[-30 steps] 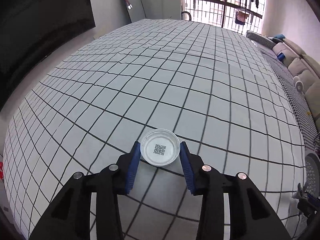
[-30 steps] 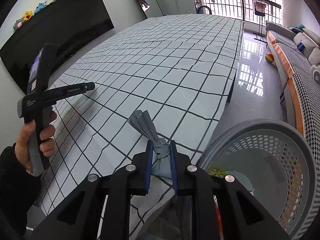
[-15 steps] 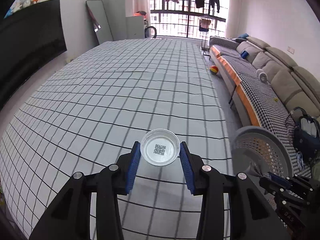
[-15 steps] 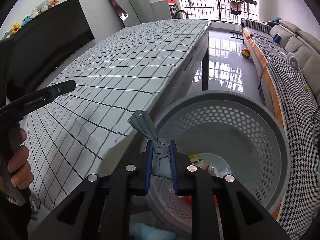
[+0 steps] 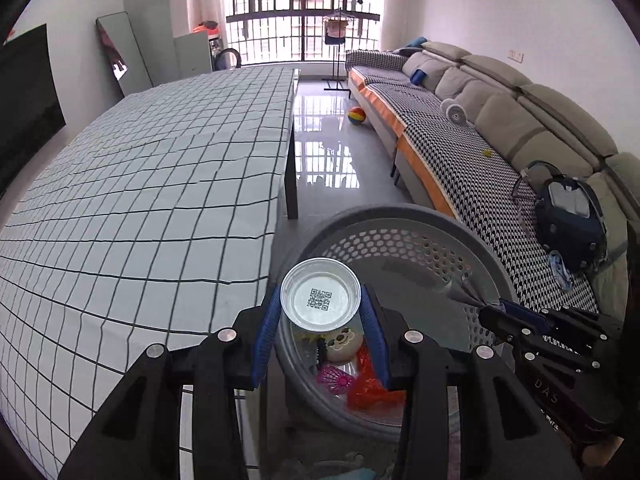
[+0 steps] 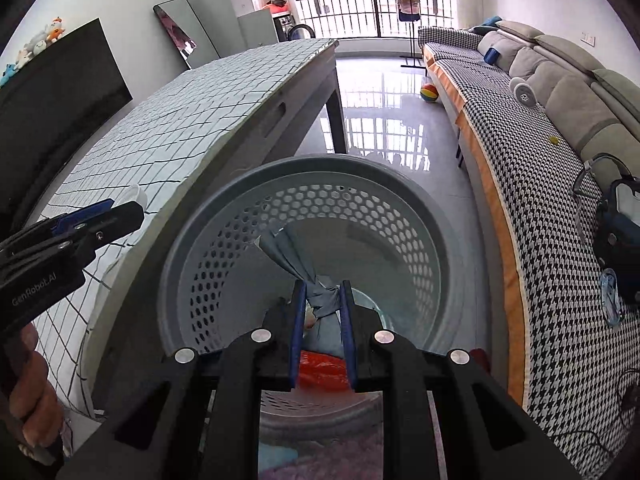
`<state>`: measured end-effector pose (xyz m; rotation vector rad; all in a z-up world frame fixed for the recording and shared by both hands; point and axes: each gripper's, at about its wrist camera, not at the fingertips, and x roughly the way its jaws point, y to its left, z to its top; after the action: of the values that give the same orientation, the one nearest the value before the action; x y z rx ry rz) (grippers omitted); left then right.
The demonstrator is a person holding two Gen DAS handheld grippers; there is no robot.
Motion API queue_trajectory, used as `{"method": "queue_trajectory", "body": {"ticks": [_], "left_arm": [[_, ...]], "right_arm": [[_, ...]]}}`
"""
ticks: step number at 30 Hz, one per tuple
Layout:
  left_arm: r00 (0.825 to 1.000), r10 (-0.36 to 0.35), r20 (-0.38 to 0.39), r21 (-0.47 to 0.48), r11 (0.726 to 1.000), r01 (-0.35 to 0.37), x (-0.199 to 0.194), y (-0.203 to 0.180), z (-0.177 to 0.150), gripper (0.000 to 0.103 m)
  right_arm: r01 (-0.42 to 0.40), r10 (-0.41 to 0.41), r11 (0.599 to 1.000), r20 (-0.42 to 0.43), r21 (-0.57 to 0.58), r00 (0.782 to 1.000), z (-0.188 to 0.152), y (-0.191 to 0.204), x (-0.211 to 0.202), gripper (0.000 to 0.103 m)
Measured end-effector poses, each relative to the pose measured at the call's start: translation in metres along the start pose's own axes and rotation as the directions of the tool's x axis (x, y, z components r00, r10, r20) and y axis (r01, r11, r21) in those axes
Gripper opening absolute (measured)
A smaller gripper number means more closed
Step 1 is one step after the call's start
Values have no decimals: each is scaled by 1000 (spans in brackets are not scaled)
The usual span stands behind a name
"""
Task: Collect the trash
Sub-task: 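Carry the white lid and grey bow over the grey basket with both tools, then open both tools to drop the lid and bow into the basket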
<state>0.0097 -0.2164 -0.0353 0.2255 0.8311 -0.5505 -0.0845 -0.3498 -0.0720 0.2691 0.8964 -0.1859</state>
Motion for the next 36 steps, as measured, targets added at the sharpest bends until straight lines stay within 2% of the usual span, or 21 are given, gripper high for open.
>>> {"method": "queue_trajectory", "body": {"ticks": [5, 11, 12, 13, 14, 15, 16, 20, 24, 28, 31, 33, 36], "left_arm": [[1000, -23, -7, 1, 1000, 23, 9, -11, -1, 40], [1000, -1, -16, -1, 1000, 1, 13, -17, -2, 41], [1000, 2, -16, -3, 1000, -2, 14, -18, -2, 45], [1000, 8, -13, -7, 1000, -9, 14, -19, -2, 53], [1000, 14, -8, -9, 1000, -14, 13, -19, -2, 57], [1000, 18, -3, -11, 1000, -18, 10, -16, -2, 62], [1000, 20, 0, -13, 1000, -20, 9, -16, -3, 62], [1000, 30, -3, -27, 999, -30, 6, -13, -5, 64], [999, 36, -2, -56, 998, -37, 4, -7, -8, 73], [999, 52, -2, -67, 996, -52, 1, -5, -8, 75], [998, 66, 1, -81, 995, -66, -1, -1, -8, 81], [997, 72, 3, -86, 994, -71, -1, 0, -7, 81], [996, 85, 1, -91, 992, -84, -1, 1, -8, 81]], "right_arm": [[-4, 3, 1000, 4, 26, 1000, -2, -15, 6, 17], [-8, 7, 999, 23, 42, 1000, 2, -21, 12, 18], [-6, 5, 999, 25, 38, 1000, 2, -20, 11, 19], [-5, 4, 999, 30, 34, 1000, 2, -20, 11, 25], [-1, 0, 999, 38, 33, 999, 1, -19, 9, 36], [2, -3, 999, 49, 34, 999, 1, -19, 7, 42], [2, -5, 999, 61, 39, 998, 0, -20, 5, 50], [-7, 4, 999, 70, 46, 998, -1, -20, 2, 51], [-8, 6, 999, 60, 39, 998, -3, -14, 5, 51], [-14, 11, 999, 70, 39, 997, -5, -10, 4, 57], [-11, 8, 999, 75, 40, 997, -6, -8, 4, 57], [-12, 9, 999, 77, 38, 997, -7, -7, 4, 57], [-14, 10, 999, 84, 41, 996, -8, -6, 3, 66]]}}
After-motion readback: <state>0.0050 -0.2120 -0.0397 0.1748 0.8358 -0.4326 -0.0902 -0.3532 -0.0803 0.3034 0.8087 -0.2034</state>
